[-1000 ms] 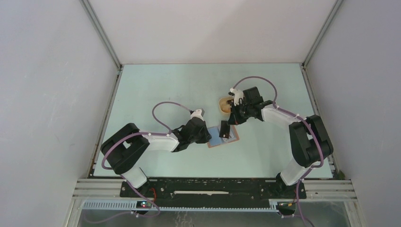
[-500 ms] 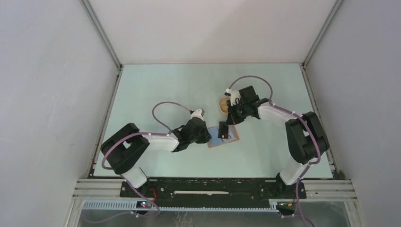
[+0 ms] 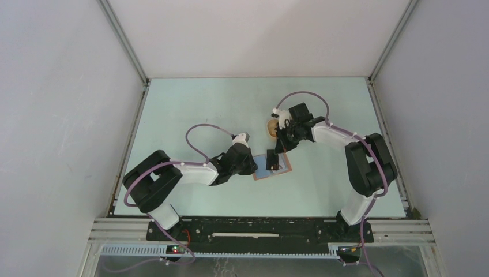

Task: Put the credit cards into the card holder
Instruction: Insert the credit card into the card holder.

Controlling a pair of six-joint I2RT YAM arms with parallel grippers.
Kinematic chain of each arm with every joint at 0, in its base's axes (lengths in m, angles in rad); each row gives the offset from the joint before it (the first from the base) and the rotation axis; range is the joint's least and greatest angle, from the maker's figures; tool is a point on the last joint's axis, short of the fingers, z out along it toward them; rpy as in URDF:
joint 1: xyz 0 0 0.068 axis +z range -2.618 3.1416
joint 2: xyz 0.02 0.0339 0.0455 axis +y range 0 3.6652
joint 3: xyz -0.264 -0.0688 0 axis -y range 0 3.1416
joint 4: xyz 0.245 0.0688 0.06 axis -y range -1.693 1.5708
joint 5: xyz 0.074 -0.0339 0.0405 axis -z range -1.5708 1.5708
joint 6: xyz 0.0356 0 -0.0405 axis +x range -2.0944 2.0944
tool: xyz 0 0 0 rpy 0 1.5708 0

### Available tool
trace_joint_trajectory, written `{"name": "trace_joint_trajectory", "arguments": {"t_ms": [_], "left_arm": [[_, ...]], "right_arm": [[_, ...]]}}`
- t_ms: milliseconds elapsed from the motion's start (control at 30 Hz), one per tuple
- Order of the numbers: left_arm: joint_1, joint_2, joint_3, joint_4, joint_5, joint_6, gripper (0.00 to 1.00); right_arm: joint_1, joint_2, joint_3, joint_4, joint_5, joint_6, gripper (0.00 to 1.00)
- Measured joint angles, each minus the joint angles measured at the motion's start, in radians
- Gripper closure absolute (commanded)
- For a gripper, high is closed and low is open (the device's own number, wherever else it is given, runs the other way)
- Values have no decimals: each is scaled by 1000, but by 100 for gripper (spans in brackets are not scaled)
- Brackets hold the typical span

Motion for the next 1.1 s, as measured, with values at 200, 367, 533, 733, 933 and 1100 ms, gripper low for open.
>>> {"name": "trace_joint_trajectory", "arguments": {"t_ms": [200, 367, 533, 733, 933, 1100], "left_arm": [[0, 0, 0, 0, 0, 0, 90], [0, 0, 0, 0, 0, 0, 90], [0, 0, 0, 0, 0, 0, 90], [0, 0, 0, 0, 0, 0, 90], [0, 0, 0, 0, 0, 0, 90], [0, 0, 0, 0, 0, 0, 90]], "right_arm": [[0, 43, 32, -43, -27, -7, 100], [1, 67, 41, -55, -40, -2, 100], [8, 72, 48, -60, -33, 10, 100], [26, 96, 65, -74, -21, 21, 100], [31, 111, 79, -85, -12, 36, 100], [35, 118, 87, -91, -5, 43, 100]]}}
